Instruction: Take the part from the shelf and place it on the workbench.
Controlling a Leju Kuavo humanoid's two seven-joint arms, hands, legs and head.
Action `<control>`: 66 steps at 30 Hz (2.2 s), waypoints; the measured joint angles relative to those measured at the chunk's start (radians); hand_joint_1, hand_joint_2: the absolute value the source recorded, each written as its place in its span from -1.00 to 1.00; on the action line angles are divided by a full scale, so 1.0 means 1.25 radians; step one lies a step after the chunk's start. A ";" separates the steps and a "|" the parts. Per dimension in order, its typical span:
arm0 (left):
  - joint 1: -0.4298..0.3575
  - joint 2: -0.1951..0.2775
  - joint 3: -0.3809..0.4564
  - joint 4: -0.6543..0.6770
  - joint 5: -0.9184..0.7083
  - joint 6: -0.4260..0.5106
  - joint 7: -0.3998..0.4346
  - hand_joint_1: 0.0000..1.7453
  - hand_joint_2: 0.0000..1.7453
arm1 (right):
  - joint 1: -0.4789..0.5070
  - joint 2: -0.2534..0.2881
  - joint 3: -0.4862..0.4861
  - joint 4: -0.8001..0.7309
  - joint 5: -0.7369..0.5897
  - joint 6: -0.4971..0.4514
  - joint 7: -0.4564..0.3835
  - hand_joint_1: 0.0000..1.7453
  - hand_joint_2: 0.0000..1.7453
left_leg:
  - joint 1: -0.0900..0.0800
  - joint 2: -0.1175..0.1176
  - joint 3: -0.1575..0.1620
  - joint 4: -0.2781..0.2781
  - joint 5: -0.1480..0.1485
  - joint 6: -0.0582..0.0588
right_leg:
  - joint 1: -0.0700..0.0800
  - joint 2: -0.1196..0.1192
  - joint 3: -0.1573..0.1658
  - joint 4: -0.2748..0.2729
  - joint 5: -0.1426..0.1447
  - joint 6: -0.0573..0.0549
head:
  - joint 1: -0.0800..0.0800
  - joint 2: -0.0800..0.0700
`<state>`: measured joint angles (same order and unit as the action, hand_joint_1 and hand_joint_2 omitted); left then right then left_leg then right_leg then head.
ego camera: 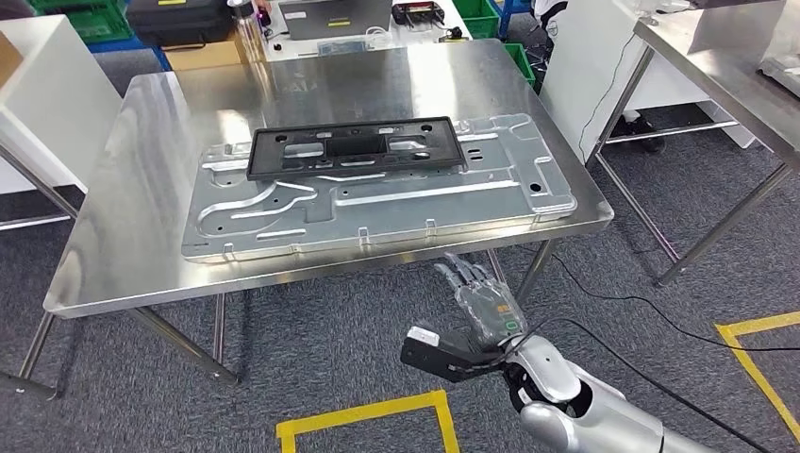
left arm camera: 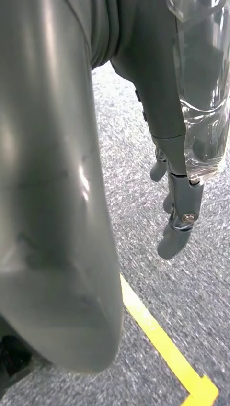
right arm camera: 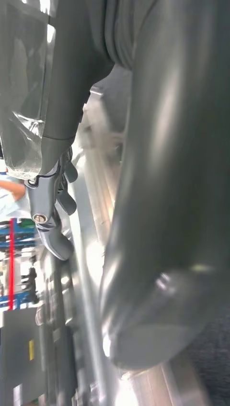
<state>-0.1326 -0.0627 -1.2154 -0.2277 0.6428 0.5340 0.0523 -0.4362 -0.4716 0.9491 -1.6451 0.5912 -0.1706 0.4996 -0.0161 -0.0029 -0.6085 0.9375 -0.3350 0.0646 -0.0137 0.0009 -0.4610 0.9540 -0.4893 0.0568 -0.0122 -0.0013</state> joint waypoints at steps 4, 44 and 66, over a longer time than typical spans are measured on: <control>0.002 -0.001 0.000 0.000 0.000 0.001 0.000 -1.00 -1.00 | 0.035 0.016 -0.028 0.029 0.001 -0.007 -0.003 -1.00 -1.00 | 0.001 0.000 -0.019 0.021 -0.010 -0.018 | -0.002 -0.004 -0.013 -0.016 0.014 -0.024 | 0.000 0.000; 0.004 0.014 0.022 0.000 0.052 0.011 -0.014 -1.00 -1.00 | 0.295 0.375 -0.351 1.076 -0.777 0.029 -0.053 -1.00 1.00 | 0.025 0.004 0.115 0.053 -0.114 -0.051 | -0.003 -0.010 -0.094 -0.027 0.090 -0.020 | 0.002 0.000; 0.007 0.015 0.022 0.000 0.052 0.005 -0.012 -1.00 -1.00 | 0.282 0.385 -0.352 1.114 -0.784 0.016 -0.046 -1.00 1.00 | 0.003 0.008 -0.030 0.058 -0.066 -0.025 | 0.002 -0.009 0.022 -0.041 0.000 -0.037 | 0.003 0.000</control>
<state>-0.1239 -0.0439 -1.1875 -0.2274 0.7083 0.5399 0.0374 -0.0839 0.0091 0.5097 -0.2523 -0.3891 -0.1501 0.4422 -0.0121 0.0073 -0.6463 1.0103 -0.4177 0.0336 -0.0108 -0.0108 -0.4334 0.9026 -0.4894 0.0108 -0.0087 -0.0014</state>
